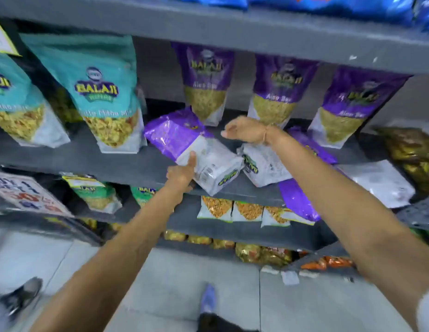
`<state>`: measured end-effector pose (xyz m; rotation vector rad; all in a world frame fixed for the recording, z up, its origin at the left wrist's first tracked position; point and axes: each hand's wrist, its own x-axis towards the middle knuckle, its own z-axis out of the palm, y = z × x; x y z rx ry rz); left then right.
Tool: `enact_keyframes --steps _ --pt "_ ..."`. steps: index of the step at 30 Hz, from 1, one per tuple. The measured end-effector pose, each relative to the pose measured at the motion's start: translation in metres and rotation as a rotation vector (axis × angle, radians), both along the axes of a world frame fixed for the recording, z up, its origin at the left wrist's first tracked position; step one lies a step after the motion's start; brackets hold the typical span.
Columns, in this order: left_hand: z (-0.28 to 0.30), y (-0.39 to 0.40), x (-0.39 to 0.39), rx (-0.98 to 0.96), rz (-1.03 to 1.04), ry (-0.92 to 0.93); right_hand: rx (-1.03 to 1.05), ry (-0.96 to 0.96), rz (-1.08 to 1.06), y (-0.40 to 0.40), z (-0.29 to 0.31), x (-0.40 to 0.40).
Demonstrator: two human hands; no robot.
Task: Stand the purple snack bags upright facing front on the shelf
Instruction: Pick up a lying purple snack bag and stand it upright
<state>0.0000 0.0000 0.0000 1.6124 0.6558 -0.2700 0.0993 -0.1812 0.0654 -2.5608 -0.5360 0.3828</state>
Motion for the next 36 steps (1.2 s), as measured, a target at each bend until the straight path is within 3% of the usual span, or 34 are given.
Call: enact_keyframes --steps 4,7,13,16,21,25,31,36 --pt "0.002 0.0 0.015 -0.177 -0.016 0.045 -0.008 0.386 -0.03 0.011 -0.002 0.027" --pt "0.001 0.002 0.02 -0.193 -0.064 0.035 0.036 0.65 -0.06 0.019 -0.013 0.04" --pt "-0.001 0.009 0.024 -0.209 -0.107 0.028 0.102 0.728 -0.003 0.011 -0.017 0.057" --pt "0.001 0.014 0.022 -0.14 -0.147 -0.069 0.093 0.664 0.098 0.007 -0.006 0.053" --pt "0.021 0.033 0.038 0.136 -0.275 -0.432 0.244 0.471 0.174 0.003 0.007 0.045" --pt "0.034 0.055 0.067 0.14 -0.325 -0.562 0.5 0.286 0.018 0.021 0.0 0.043" --pt "0.019 0.074 0.105 0.38 -0.235 -0.6 0.569 -0.027 -0.443 0.054 -0.037 0.038" --pt "0.008 0.067 0.099 0.451 -0.133 -0.739 0.698 -0.013 -0.429 0.056 -0.054 0.035"
